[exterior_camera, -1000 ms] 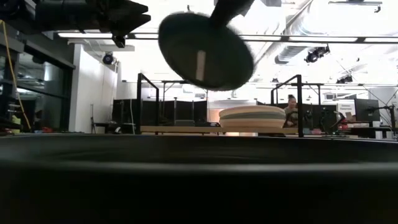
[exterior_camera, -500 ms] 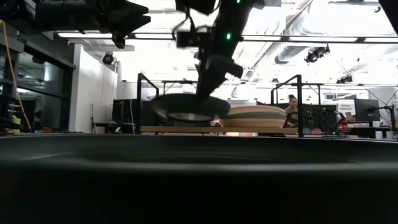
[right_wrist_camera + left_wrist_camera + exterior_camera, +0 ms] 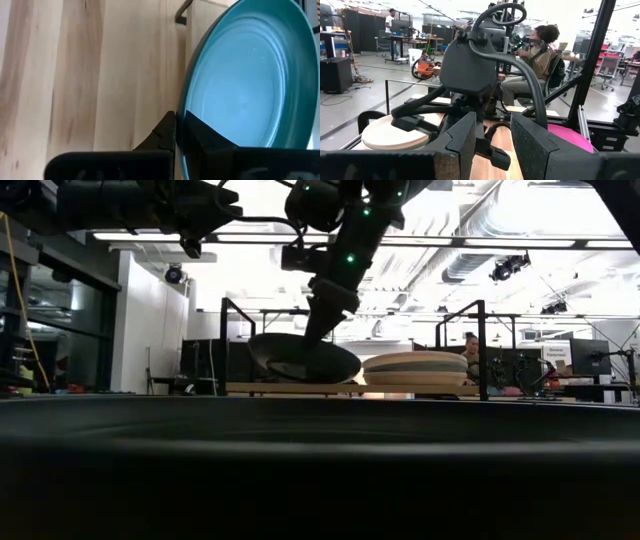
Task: Place and stack plates onto a shelf
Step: Put the dark green plate on the shelf, then stack the black plate on top of the dark green plate on the shelf
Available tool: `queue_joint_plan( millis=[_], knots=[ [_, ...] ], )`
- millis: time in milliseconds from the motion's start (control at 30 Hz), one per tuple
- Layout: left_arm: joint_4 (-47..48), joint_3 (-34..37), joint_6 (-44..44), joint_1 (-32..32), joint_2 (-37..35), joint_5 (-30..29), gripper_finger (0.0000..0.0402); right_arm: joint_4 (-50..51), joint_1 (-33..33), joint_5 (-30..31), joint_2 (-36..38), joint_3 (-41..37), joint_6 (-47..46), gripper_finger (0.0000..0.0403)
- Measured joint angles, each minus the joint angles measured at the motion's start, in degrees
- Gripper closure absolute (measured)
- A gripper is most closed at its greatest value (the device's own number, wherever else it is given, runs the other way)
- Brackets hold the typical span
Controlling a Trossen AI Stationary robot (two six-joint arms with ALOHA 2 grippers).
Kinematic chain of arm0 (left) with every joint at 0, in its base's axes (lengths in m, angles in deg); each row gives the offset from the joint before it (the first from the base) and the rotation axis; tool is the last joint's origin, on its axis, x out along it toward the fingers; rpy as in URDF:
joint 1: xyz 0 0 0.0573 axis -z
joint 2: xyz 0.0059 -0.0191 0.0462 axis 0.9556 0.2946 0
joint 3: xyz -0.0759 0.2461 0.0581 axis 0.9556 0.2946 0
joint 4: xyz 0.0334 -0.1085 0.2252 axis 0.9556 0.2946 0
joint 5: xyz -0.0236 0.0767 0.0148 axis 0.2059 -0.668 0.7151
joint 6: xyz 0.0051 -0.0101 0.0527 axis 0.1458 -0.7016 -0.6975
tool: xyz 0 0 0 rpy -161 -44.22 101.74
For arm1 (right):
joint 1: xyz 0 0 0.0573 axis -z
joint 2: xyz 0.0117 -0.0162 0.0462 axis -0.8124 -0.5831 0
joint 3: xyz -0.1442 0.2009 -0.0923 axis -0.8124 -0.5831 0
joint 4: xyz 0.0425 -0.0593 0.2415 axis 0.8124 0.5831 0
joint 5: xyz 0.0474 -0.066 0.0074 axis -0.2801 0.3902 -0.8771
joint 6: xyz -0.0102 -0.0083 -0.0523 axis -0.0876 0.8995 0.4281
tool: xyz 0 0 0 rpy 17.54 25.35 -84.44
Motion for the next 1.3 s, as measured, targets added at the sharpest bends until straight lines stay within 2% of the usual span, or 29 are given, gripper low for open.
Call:
queue_joint_plan(
  millis=[433, 567, 667, 833, 967, 1200, 1300],
  knots=[
    [0.1, 0.0, 0.0, 0.0, 0.0, 0.0, 0.0289, -3.4, 0.1, -0.1, 0.0, 0.0, 1.4, 0.0397],
    [0.1, 0.0, 0.0, 0.0, 0.0, 0.0, 0.0289, -3.2, 0.1, 3.3, 0.0, 0.0, 1.4, 0.0357],
    [0.1, 0.0, 0.0, 0.0, 0.0, 0.0, 0.0289, -3.2, 0.3, 3.2, 0.1, 0.0, 0.9, 0.0311],
    [0.2, 0.0, 0.0, 0.0, 0.0, 0.0, 0.0289, -1.2, 0.0, -0.2, 0.5, -0.1, -0.1, 0.0255],
    [1.1, 0.0, -1.3, 0.0, 0.0, 0.0, 0.0289, 4.0, -1.7, -4.1, 2.2, -0.1, -4.4, 0.0239],
    [1.7, 0.0, -1.8, 0.0, 0.0, -0.3, 0.0289, 14.4, -8.3, -17.8, 6.4, -0.1, -21.1, 0.0237],
    [1.7, 0.0, -1.4, 0.0, 0.0, -0.3, 0.0289, 17.2, -12.5, -20.8, 6.4, -0.1, -30.1, 0.0237]
  ],
)
